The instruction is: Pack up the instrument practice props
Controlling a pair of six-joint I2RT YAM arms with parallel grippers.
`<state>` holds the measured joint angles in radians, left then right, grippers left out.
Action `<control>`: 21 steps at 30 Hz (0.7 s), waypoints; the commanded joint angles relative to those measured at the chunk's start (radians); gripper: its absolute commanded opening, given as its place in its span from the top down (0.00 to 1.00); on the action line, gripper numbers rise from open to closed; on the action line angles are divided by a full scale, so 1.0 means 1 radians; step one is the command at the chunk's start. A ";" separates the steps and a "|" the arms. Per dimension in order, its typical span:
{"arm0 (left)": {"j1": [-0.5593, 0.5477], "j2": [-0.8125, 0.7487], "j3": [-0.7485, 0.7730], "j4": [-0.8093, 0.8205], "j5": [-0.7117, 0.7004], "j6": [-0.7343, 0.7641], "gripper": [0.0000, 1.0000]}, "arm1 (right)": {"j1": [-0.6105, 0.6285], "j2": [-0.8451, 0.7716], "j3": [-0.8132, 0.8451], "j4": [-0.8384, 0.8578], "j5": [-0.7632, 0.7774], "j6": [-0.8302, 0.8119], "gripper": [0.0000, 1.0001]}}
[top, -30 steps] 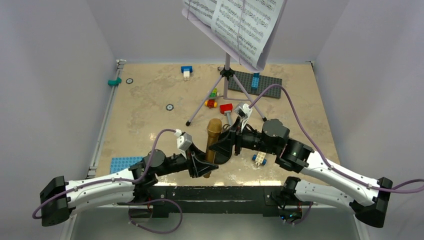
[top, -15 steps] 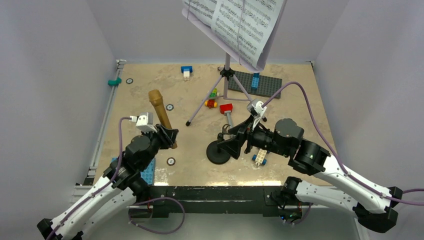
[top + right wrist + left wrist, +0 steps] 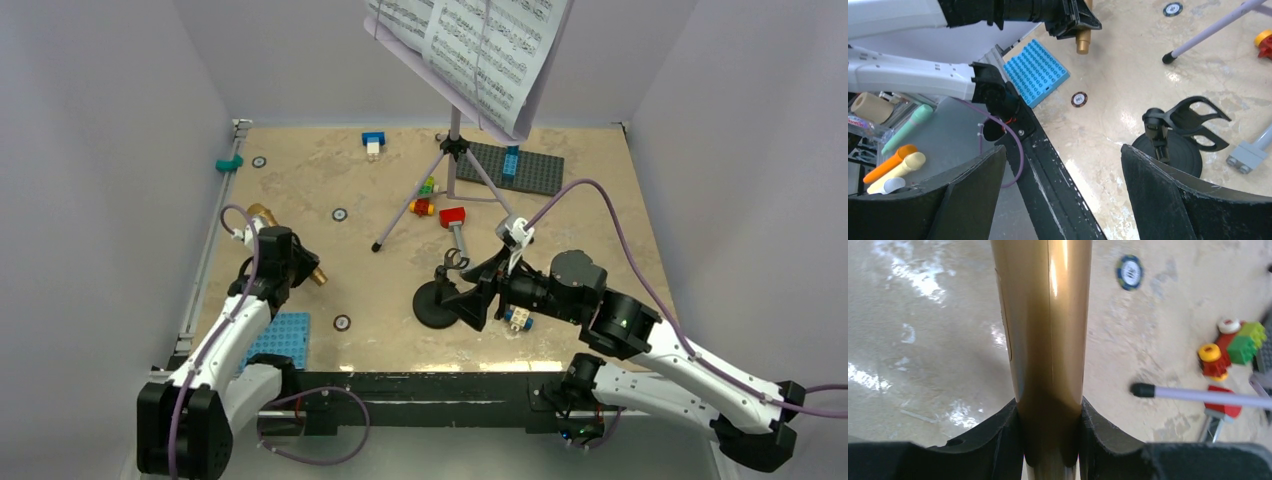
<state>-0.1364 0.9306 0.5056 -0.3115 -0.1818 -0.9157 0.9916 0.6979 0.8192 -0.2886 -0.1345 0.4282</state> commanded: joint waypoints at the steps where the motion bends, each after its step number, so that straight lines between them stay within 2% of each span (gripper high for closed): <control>1: 0.097 0.083 -0.027 0.108 0.055 -0.083 1.00 | -0.003 -0.036 -0.046 0.032 -0.027 0.018 0.11; 5: 0.173 0.174 -0.031 0.130 0.063 -0.116 1.00 | -0.004 -0.072 -0.057 0.019 -0.004 0.014 0.11; 10: 0.191 0.215 -0.044 0.153 0.043 -0.145 1.00 | -0.004 -0.089 -0.044 -0.018 0.019 -0.004 0.11; 18: 0.206 0.310 -0.028 0.121 0.055 -0.176 0.85 | -0.003 -0.087 -0.025 -0.049 0.041 -0.018 0.10; 21: 0.206 0.330 -0.011 0.091 0.059 -0.177 0.72 | -0.003 -0.092 -0.018 -0.059 0.056 -0.024 0.10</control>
<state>0.0647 1.2236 0.4767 -0.1848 -0.1326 -1.0698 0.9916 0.6147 0.7589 -0.3408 -0.1131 0.4252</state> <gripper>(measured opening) 0.411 0.895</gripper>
